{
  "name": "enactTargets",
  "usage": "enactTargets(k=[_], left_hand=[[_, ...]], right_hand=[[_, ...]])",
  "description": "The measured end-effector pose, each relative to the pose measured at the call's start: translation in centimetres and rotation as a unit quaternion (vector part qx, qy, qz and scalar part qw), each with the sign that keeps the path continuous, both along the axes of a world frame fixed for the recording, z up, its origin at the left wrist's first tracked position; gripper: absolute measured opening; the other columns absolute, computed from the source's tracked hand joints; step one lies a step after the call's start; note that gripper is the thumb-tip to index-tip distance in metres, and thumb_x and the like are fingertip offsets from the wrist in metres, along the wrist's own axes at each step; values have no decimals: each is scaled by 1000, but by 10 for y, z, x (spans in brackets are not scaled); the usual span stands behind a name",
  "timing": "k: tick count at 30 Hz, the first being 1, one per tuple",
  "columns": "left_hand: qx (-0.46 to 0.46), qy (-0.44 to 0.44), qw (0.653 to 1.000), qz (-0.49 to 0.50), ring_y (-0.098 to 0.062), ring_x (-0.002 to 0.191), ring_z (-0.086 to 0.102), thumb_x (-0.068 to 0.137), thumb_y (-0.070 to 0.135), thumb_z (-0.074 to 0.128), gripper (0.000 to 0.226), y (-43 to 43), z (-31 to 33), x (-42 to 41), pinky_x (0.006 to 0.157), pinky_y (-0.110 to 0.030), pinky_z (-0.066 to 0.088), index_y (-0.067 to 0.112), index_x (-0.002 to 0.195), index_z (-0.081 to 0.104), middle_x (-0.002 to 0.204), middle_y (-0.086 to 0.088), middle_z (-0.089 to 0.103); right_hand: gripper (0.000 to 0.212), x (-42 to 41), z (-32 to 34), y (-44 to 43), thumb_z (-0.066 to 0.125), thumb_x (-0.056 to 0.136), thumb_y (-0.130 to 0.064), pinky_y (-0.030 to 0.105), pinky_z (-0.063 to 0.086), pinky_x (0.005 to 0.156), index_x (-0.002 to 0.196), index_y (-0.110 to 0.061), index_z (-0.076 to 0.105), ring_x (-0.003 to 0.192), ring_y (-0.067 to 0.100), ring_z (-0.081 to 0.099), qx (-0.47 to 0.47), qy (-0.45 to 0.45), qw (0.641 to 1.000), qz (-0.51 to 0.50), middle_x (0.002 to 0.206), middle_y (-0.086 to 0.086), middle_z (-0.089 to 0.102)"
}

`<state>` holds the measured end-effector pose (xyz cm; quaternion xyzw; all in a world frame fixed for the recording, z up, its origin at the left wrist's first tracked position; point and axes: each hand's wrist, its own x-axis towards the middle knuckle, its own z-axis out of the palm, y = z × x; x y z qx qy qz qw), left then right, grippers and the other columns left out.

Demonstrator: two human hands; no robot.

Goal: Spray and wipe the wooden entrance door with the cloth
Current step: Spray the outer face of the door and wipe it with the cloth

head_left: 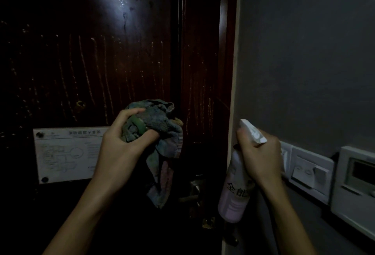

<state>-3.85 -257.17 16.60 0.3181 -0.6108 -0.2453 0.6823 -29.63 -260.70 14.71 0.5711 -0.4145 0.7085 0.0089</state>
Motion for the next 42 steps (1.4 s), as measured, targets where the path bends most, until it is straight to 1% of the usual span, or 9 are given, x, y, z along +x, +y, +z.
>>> enactTargets(k=[6,9,14,17,22,27,31,37,42], left_hand=[[15,1,1000,-10,-6,86,73,88,12,72,36,-2,-10,-5,66,-14,56,34,115,64,99,10,74],[20,-1,1000,-9,-6,87,73,88,12,72,35,-3,-17,-6,65,-14,55,34,114,64,99,10,74],[26,-2,1000,-17,-2,85,72,89,10,71,34,0,-24,-10,63,-11,53,32,113,64,93,21,73],[31,4,999,-17,-7,87,73,88,11,72,34,-1,-28,-10,65,-18,55,33,113,65,99,8,75],[34,-4,999,-18,-7,88,74,88,11,72,34,-1,-35,-12,67,-18,57,35,110,66,98,12,76],[35,-7,999,-15,-3,86,72,88,10,71,32,-1,-39,-13,67,-14,56,34,109,65,93,22,74],[43,-3,999,-12,-5,88,73,89,13,72,32,0,-43,-11,74,-22,58,37,110,65,96,20,74],[46,-4,999,-12,0,85,71,90,14,71,32,0,-46,-8,67,-14,56,38,110,64,91,27,72],[43,-5,999,-8,2,82,70,90,12,70,32,2,-45,-7,63,-9,52,34,112,63,87,28,71]], right_hand=[[40,-1,-14,3,62,94,-14,17,32,44,58,1,50,48,7,44,17,-12,1000,8,54,15,52],[42,-4,-29,-2,61,94,-13,29,33,45,55,-10,46,47,6,40,27,-5,1000,4,50,4,46],[37,-12,-55,-5,63,92,-12,36,38,48,62,4,50,49,18,48,56,6,998,-8,55,16,55],[35,-13,-66,-3,63,92,-12,41,40,50,64,6,53,52,24,51,68,2,998,-13,58,18,56],[44,-14,-79,-1,63,90,-22,37,36,49,58,0,43,51,10,41,124,-24,992,11,51,3,46],[39,-11,-87,1,65,91,-16,31,38,50,60,0,50,51,11,48,121,-9,993,-6,55,13,54],[37,-7,-94,3,64,92,-13,31,38,50,60,1,51,52,15,49,119,-17,993,-18,55,15,55],[36,1,-97,9,64,91,-17,41,42,51,63,4,53,54,31,54,88,-43,995,-7,59,19,56],[34,0,-93,16,63,94,-14,35,41,50,63,-4,52,51,16,50,77,-37,996,-8,58,13,55]])
